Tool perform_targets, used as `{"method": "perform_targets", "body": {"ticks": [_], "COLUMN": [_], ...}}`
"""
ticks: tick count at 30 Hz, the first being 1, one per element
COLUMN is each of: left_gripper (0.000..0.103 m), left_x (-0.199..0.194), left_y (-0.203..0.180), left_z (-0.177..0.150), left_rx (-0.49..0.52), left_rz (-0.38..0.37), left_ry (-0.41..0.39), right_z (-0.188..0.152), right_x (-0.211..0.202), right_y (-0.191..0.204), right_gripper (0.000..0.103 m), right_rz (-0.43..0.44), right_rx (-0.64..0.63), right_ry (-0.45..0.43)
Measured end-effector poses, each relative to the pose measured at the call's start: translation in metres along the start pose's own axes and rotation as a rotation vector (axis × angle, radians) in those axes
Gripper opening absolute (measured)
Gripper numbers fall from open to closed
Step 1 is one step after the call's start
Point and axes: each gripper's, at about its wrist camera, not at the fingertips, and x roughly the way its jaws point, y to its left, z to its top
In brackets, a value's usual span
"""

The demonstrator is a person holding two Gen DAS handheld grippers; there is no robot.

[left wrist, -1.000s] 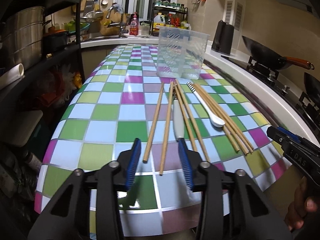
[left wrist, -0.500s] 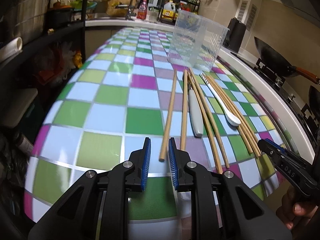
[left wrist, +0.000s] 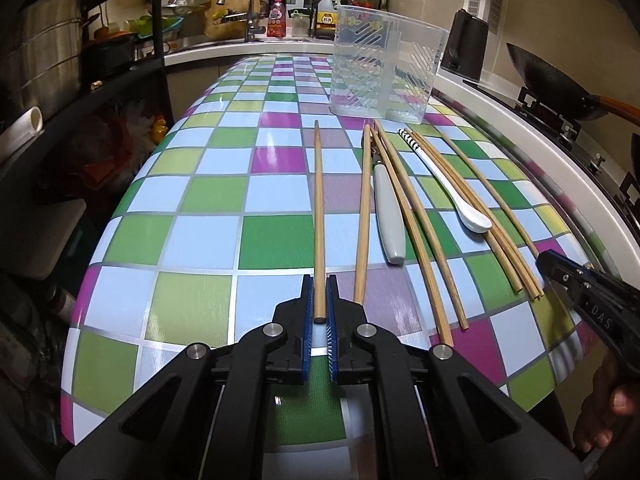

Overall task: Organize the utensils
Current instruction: 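Close the left tool on one bamboo chopstick while the right tool grasps another chopstick, then lift the chopstick in the left tool toward the clear container while the right tool carries its chopstick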

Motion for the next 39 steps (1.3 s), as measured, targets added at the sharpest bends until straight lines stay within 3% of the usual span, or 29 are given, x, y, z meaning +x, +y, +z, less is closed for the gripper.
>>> {"method": "perform_targets", "body": {"ticks": [4,16,39], "left_gripper": [0.006,0.007,0.006], "left_x": [-0.001,0.002,0.01], "left_y": [-0.001,0.001,-0.013], "left_z": [-0.004,0.002,0.006], "left_rx": [0.05,0.017,0.076], "left_rz": [-0.008,-0.019,0.006], "left_ry": [-0.034,-0.012,-0.043], "right_z": [0.002,0.006,0.009], "right_x": [0.001,0.005,0.007], "right_y": [0.0,0.009,0.018], "right_gripper": [0.005,0.008,0.005], "right_rz": [-0.01,-0.036,-0.119], "right_rx": [-0.015,-0.019,-0.024], "right_ry": [0.016,0.03,0.037]}}
